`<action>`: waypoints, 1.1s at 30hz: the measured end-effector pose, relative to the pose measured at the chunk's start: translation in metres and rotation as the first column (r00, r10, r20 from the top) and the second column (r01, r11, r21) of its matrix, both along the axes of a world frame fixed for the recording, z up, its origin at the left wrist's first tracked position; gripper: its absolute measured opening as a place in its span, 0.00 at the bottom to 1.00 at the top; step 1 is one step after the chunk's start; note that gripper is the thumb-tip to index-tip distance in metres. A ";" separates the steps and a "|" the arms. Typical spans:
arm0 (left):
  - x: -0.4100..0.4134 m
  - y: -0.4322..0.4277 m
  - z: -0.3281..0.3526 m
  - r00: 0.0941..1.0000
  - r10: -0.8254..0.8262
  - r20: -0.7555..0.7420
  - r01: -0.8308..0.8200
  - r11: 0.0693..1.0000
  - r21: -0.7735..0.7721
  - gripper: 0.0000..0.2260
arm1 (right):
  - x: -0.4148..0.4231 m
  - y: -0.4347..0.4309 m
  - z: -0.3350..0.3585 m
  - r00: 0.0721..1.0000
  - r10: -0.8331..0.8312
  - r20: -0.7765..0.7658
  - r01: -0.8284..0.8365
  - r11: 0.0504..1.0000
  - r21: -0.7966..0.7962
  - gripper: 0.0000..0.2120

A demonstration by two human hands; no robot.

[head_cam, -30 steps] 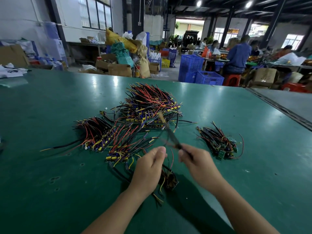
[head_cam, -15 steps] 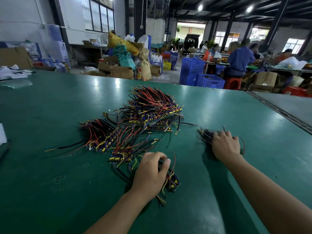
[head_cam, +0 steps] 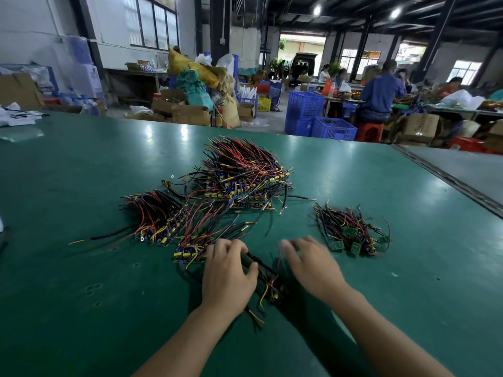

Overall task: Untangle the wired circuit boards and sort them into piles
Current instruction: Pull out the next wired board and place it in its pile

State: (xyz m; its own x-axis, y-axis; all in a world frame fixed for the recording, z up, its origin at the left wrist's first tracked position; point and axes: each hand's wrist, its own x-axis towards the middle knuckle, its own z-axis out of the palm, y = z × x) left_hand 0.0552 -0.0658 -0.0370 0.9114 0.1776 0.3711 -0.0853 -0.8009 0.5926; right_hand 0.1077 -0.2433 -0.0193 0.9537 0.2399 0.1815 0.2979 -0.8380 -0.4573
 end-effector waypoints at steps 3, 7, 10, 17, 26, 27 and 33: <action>-0.001 0.002 0.000 0.999 0.024 -0.022 -0.024 1.000 0.007 0.12 | -0.016 0.007 0.001 0.958 0.254 -0.133 -0.253 0.967 0.023 0.18; -0.001 0.001 0.000 0.999 -0.011 -0.037 0.009 0.998 -0.069 0.10 | -0.026 0.005 -0.006 0.964 0.236 -0.126 -0.215 0.964 0.159 0.17; 0.000 0.000 0.002 1.000 -0.024 -0.003 0.023 0.987 -0.157 0.08 | -0.032 0.006 -0.015 0.967 0.222 -0.125 -0.174 0.933 0.315 0.15; -0.001 -0.006 0.010 0.997 -0.080 0.010 0.074 0.849 -0.522 0.07 | -0.029 0.000 -0.011 0.963 0.189 -0.195 0.058 0.559 0.827 0.16; -0.011 -0.024 0.019 0.864 -0.501 -0.057 0.205 0.451 -0.869 0.08 | -0.028 -0.001 -0.004 0.997 0.070 -0.024 0.003 0.287 0.958 0.29; -0.012 -0.025 0.018 0.864 -0.502 -0.045 0.227 0.466 -0.855 0.08 | -0.028 -0.001 -0.004 0.998 0.053 -0.015 -0.002 0.310 0.951 0.31; -0.014 -0.030 0.017 0.918 -0.397 -0.016 0.234 0.574 -0.785 0.12 | -0.029 -0.002 -0.001 0.998 0.068 -0.013 -0.014 0.382 0.924 0.38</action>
State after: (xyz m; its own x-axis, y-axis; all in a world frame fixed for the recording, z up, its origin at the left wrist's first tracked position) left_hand 0.0416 -0.0961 -0.0196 0.9971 0.0065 0.0758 -0.0758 -0.0009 0.9971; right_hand 0.0789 -0.2448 -0.0202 0.9604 -0.0105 0.2784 0.2776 0.1211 -0.9530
